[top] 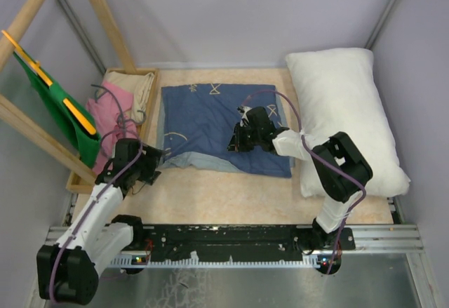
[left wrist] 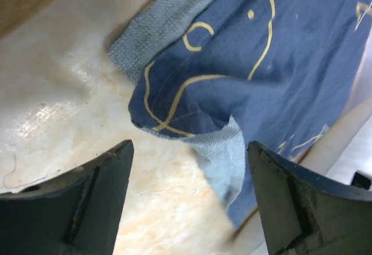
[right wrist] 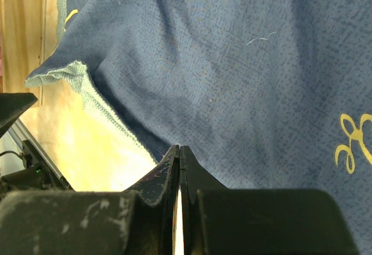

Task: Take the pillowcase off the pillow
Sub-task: Fold the pillowcase at the center of the board.

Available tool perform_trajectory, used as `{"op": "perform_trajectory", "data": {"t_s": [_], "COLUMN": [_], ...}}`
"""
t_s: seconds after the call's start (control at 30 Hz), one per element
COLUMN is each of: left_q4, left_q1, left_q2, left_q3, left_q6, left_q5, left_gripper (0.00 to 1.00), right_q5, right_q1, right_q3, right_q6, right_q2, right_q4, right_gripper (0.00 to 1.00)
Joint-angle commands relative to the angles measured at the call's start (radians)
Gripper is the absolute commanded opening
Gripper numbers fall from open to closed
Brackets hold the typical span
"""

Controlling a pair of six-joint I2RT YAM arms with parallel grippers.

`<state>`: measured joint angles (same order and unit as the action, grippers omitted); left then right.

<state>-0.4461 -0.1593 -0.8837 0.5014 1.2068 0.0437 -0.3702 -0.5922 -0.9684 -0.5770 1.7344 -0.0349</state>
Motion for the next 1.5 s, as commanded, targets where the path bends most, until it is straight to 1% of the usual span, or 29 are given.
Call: {"op": "perform_trajectory", "data": {"t_s": [0.0,0.1,0.23,0.33,0.5,0.57,0.67,0.73,0.77,0.83,0.97,1.17,1.23,1.33,1.47], "left_q4": [0.091,0.122,0.181,0.203,0.242,0.254,0.277,0.278,0.274,0.250,0.221,0.157,0.119,0.067,0.017], "left_q1": [0.057,0.089,0.121,0.141,0.173,0.186,0.209,0.223,0.229,0.235,0.240,0.239,0.240,0.240,0.239], "left_q2": [0.035,0.026,0.008,-0.022,-0.078,-0.101,-0.133,-0.162,-0.176,-0.198,-0.219,-0.209,-0.199,-0.168,-0.125], "left_q3": [-0.088,-0.137,-0.171,-0.162,-0.149,-0.139,-0.106,-0.066,-0.041,0.008,0.101,0.218,0.254,0.266,0.192], "left_q6": [0.235,0.278,0.292,0.274,0.227,0.199,0.140,0.086,0.055,-0.004,-0.133,-0.342,-0.403,-0.436,-0.396], "left_q5": [-0.113,-0.146,-0.165,-0.161,-0.164,-0.166,-0.171,-0.179,-0.183,-0.179,-0.155,-0.101,-0.054,0.016,0.016], "left_gripper": [0.80,0.71,0.62,0.56,0.43,0.34,0.16,0.04,0.01,0.00,0.00,0.00,0.00,0.00,0.00], "right_q5": [-0.013,-0.010,-0.004,-0.004,-0.009,-0.006,-0.003,-0.011,-0.022,-0.019,0.040,-0.004,-0.010,-0.012,-0.009], "right_q1": [0.014,0.017,0.021,0.024,0.028,0.029,0.039,0.065,0.081,0.104,0.112,0.130,0.133,0.134,0.138], "right_q3": [0.010,0.015,0.016,0.014,0.014,0.014,0.032,0.077,0.106,0.145,0.199,0.249,0.252,0.251,0.249], "right_q6": [0.017,0.019,0.023,0.029,0.029,0.030,0.021,-0.029,-0.052,-0.070,-0.060,-0.099,-0.105,-0.104,-0.099], "right_q2": [-0.066,-0.071,-0.073,-0.072,-0.072,-0.073,-0.072,-0.069,-0.061,-0.048,-0.031,0.021,0.032,0.040,0.043], "right_q4": [-0.019,-0.016,-0.010,-0.008,-0.006,-0.005,-0.012,-0.058,-0.087,-0.110,-0.116,-0.181,-0.191,-0.192,-0.187], "right_gripper": [0.03,0.02,0.02,0.02,0.02,0.02,0.01,0.00,0.00,0.00,0.00,0.00,0.00,0.00,0.00]}}
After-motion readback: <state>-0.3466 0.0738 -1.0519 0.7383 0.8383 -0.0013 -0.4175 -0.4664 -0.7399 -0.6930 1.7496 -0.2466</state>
